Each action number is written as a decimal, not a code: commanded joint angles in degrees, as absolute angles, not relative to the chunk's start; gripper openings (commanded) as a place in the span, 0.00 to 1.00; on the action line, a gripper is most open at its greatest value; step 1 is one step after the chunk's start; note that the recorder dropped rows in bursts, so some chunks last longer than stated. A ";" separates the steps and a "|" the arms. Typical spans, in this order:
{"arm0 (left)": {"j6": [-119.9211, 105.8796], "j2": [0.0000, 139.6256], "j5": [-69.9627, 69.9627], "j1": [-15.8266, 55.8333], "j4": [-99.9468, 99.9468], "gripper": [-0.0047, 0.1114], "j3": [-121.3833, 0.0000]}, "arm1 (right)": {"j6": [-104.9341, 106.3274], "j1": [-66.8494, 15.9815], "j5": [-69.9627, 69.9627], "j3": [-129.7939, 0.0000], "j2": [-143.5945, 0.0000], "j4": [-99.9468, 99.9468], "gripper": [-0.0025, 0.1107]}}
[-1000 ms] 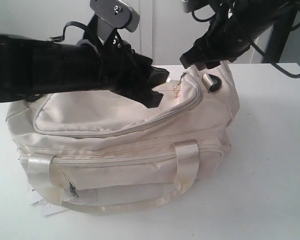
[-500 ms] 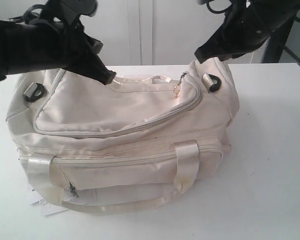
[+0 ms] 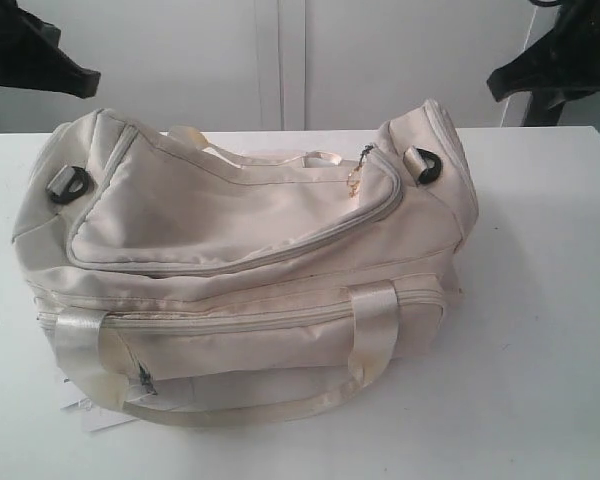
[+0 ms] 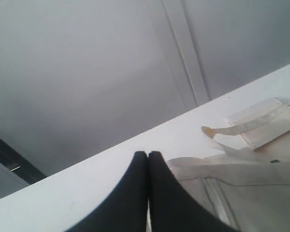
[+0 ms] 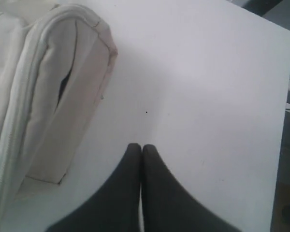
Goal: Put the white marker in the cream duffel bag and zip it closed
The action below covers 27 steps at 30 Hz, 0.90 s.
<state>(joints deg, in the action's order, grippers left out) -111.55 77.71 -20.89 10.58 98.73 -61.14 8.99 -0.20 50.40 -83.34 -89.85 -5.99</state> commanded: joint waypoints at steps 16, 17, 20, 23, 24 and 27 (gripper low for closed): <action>-63.29 73.85 46.24 6.13 38.35 0.04 -61.35 | 7.38 1.82 49.41 -81.39 -87.45 -4.76 0.02; -57.65 73.16 44.62 5.67 34.02 0.04 -61.35 | 7.38 1.82 48.59 -80.03 -87.45 -4.76 0.02; -37.64 71.26 40.00 1.96 21.85 0.04 -61.35 | 7.25 1.82 45.66 -76.10 -86.80 -4.76 0.02; -24.53 70.74 39.64 -1.74 9.02 0.04 -61.35 | 7.23 1.82 43.01 -72.89 -84.67 -4.66 0.02; -20.90 70.61 39.51 -2.56 5.72 0.04 -61.35 | 7.23 1.82 42.03 -72.00 -83.82 -4.50 0.02; -11.91 70.23 38.69 -4.01 -1.67 0.04 -61.35 | 5.96 1.82 39.26 -69.50 -80.89 -4.50 0.02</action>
